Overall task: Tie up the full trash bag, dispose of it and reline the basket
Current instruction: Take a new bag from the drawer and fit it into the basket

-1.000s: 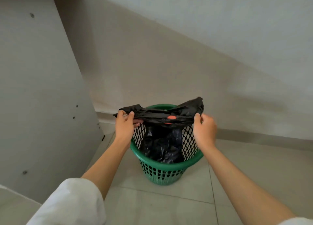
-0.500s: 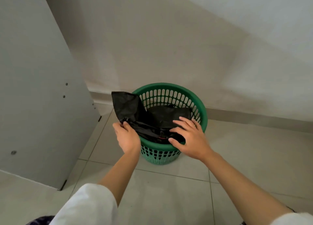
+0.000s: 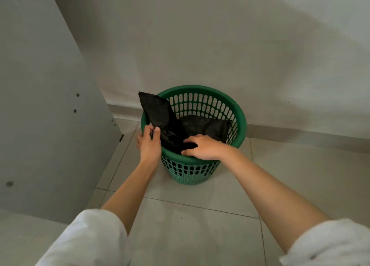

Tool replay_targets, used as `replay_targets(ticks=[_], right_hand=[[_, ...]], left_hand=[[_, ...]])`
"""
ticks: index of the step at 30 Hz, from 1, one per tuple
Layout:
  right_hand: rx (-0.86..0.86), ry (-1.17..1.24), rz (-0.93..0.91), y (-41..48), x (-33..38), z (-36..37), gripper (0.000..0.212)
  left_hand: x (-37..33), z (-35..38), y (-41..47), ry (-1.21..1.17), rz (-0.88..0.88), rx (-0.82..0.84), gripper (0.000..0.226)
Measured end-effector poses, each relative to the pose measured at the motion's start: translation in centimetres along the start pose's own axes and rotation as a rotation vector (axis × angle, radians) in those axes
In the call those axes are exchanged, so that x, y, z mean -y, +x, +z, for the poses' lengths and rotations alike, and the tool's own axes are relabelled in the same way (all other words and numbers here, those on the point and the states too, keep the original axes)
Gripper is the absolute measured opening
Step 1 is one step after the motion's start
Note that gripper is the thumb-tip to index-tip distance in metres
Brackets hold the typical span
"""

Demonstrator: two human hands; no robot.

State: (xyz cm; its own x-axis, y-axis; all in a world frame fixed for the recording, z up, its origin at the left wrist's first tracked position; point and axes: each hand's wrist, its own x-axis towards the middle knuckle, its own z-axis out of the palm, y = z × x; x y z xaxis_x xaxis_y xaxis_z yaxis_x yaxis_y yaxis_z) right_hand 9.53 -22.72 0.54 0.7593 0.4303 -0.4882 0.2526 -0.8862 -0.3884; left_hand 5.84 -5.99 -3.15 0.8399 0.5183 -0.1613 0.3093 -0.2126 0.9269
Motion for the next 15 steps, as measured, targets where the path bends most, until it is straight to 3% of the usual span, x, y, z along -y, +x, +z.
replay_targets(ticks=[4,7,9,12,15], right_hand=[[0.050,0.003,-0.034,0.9,-0.2,0.3,0.066],[-0.247,0.231,-0.123,0.0,0.8,0.2,0.082],[-0.415,0.348,-0.181,-0.3,1.8,-0.3,0.089],[-0.516,0.304,-0.186,-0.1,2.2,-0.9,0.064],[-0.564,0.310,-0.127,-0.6,1.5,-2.0,0.028]], left_hand=[[-2.2,-0.7,-0.9,-0.031,-0.032,-0.069,0.014],[-4.9,-1.4,-1.9,-0.024,0.078,-0.081,0.016],[-6.7,-1.7,-2.1,-0.123,0.191,0.026,0.015],[-9.6,-2.0,-2.5,-0.327,0.281,0.158,0.016],[-11.2,-2.5,-1.9,-0.541,0.160,0.083,0.019]])
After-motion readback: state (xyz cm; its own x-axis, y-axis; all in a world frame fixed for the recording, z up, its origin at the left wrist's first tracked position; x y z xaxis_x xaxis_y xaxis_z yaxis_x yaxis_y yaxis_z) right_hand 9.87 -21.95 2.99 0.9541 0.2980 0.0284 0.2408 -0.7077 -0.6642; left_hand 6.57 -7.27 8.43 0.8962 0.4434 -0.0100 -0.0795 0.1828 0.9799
